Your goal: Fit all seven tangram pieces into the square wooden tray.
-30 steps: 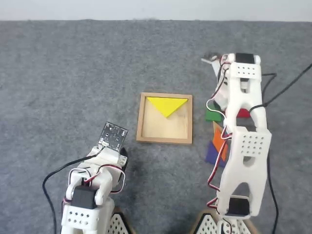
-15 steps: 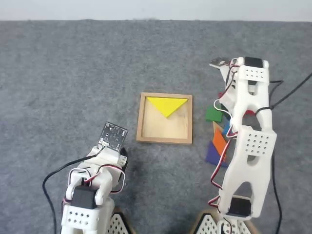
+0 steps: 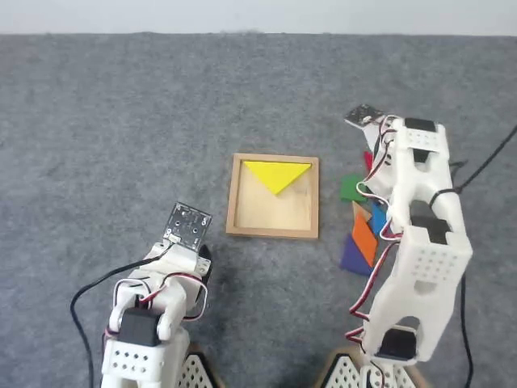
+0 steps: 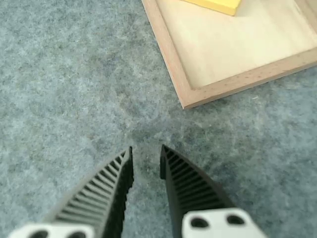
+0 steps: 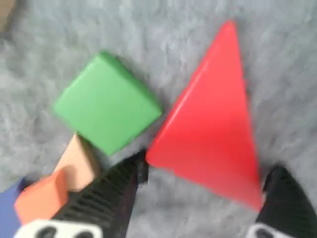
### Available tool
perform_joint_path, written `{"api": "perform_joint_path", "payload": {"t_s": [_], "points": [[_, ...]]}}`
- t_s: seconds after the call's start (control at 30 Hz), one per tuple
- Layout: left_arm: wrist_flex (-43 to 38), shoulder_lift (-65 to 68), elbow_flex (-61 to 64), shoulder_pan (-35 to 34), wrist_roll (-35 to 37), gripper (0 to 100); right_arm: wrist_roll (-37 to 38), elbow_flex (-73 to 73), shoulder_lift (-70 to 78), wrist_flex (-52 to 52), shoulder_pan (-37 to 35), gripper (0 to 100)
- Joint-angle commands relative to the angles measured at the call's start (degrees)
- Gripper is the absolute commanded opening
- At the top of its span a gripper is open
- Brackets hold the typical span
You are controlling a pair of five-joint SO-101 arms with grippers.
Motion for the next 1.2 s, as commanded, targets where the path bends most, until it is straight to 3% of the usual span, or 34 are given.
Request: {"api": "perform_joint_path", "payload": {"t_s": [0.0,0.27,0.57,0.77,1.0,1.17], "points": [[-0.2,0.1,-0.4,0.1,0.4,9,1.4,-1.2,-3.4,-1.9,-0.1,37.7],[-0.2,0.1,-0.4,0.1,0.4,9,6.2,-5.6,-1.8,-1.5,-1.0,37.7],[-0.2,0.1,-0.4,0.1,0.4,9,6.2,-12.4,6.1,-1.4,-2.3,37.6],[-0.2,0.1,-0.4,0.1,0.4,9,-1.9,-16.4,8.5,2.2,-3.5,37.4],[-0.2,0.1,-0.4,0.1,0.4,9,-16.6,-20.2,7.9,7.0,-4.5,37.4],[-0.2,0.1,-0.4,0.1,0.4,9,-20.2,-23.9,8.4,8.5,-7.1,37.4]]}}
